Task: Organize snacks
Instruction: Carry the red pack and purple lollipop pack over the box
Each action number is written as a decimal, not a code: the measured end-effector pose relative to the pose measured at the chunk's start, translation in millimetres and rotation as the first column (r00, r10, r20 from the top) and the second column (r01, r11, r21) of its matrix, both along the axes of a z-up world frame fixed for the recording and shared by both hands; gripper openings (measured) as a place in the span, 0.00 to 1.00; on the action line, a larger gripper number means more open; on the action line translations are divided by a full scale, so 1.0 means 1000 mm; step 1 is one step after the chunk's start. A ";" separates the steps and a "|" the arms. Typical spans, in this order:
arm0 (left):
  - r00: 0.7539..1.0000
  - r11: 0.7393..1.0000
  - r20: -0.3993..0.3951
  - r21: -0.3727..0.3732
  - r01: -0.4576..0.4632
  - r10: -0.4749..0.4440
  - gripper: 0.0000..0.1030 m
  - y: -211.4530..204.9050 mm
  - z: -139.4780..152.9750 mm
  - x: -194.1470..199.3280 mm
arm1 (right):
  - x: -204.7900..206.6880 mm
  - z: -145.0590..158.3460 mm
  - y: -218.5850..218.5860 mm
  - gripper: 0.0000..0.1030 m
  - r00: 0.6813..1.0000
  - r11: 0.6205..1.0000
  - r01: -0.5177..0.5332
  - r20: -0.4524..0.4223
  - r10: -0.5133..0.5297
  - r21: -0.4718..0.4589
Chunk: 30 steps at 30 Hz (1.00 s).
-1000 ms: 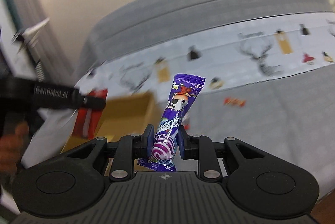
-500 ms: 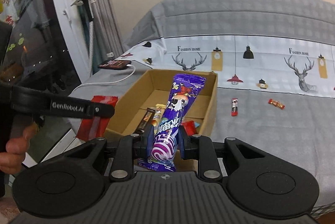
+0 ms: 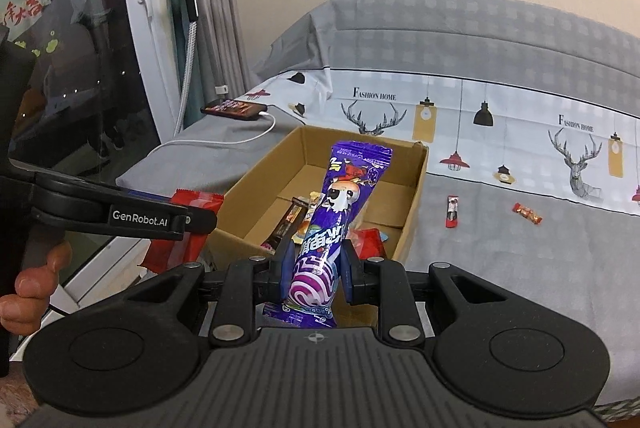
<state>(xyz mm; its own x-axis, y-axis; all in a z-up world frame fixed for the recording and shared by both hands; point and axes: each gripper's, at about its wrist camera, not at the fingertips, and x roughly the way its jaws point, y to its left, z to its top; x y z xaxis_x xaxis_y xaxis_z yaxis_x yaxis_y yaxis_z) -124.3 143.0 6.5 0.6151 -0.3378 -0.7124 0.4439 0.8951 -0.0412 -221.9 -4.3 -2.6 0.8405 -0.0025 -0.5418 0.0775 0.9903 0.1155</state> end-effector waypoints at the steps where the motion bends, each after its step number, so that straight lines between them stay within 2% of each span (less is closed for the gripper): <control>1: 1.000 1.000 -0.007 0.001 -0.003 0.003 0.46 0.001 -0.001 0.002 | 0.002 0.000 0.001 0.25 1.000 1.000 -0.002 -0.005 0.002 -0.002; 8: 0.999 1.000 -0.037 0.020 -0.005 0.006 0.46 -0.001 -0.010 0.013 | 0.014 -0.005 0.000 0.25 0.999 1.000 -0.018 -0.045 0.017 -0.005; 16: 0.996 0.997 -0.094 0.080 -0.004 0.011 0.46 -0.010 -0.026 0.037 | 0.032 -0.015 -0.002 0.25 0.995 1.000 -0.016 -0.096 0.015 -0.007; 30: 0.989 0.993 -0.144 0.116 0.002 0.015 0.46 -0.029 -0.041 0.088 | 0.078 -0.035 -0.018 0.25 0.985 1.000 -0.006 -0.171 0.008 0.011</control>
<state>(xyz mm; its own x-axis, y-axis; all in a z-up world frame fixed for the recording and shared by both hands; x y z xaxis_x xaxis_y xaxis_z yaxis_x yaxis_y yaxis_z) -36.2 114.1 -34.6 0.5048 -0.2448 -0.8278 0.4349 0.9005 -0.0011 -143.6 -21.8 -37.1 0.7353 0.0094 -0.6777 0.0897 0.9898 0.1110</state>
